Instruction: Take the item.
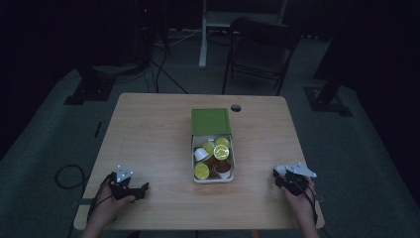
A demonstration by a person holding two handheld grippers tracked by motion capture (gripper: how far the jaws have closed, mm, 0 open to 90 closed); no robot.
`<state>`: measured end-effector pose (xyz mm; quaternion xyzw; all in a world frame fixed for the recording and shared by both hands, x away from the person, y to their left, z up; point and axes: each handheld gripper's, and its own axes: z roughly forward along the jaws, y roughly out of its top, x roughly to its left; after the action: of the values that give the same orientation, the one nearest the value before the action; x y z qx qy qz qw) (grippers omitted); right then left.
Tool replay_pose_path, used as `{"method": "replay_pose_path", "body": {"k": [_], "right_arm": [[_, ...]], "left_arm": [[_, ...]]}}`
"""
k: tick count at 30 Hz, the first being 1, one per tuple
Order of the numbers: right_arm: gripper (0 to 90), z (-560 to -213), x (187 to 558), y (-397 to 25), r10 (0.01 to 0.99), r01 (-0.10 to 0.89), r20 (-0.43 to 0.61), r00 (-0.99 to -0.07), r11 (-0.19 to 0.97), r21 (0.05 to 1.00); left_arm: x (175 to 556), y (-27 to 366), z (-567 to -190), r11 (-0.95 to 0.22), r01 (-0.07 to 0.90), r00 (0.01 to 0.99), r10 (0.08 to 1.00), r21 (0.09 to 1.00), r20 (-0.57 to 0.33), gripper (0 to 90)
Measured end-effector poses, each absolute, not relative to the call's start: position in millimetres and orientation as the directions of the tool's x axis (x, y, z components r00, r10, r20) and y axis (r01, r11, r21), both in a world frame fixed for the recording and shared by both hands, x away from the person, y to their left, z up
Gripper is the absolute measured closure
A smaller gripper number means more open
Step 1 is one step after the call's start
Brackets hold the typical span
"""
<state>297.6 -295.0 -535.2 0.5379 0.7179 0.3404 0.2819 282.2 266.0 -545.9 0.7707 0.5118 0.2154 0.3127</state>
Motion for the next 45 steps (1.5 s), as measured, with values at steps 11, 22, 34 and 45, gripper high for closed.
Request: {"method": "replay_pose_path", "body": {"k": [11, 22, 34, 45], "right_arm": [[54.4, -539.3, 299.8, -292.5, 0.961, 0.580, -0.041, -0.272, 0.198, 0.790], [40.7, -527.6, 297.8, -289.3, 0.953, 0.566, 0.008, -0.304, 0.174, 0.806], [30.9, -509.8, 294.5, -280.8, 0.936, 0.491, -0.005, -0.352, 0.189, 0.850], [26.7, -497.3, 291.0, -260.2, 0.879, 0.436, 0.029, -0.477, 0.207, 0.876]], "left_arm": [[282.2, 266.0, -545.9, -0.281, 0.654, 0.383, 0.924, 0.702, 0.012, 10.3], [282.2, 266.1, -545.9, -0.281, 0.654, 0.383, 0.923, 0.702, 0.012, 10.3], [282.2, 266.0, -545.9, -0.281, 0.654, 0.383, 0.923, 0.702, 0.012, 10.3], [282.2, 266.1, -545.8, -0.281, 0.654, 0.384, 0.923, 0.702, 0.012, 10.3]]}}
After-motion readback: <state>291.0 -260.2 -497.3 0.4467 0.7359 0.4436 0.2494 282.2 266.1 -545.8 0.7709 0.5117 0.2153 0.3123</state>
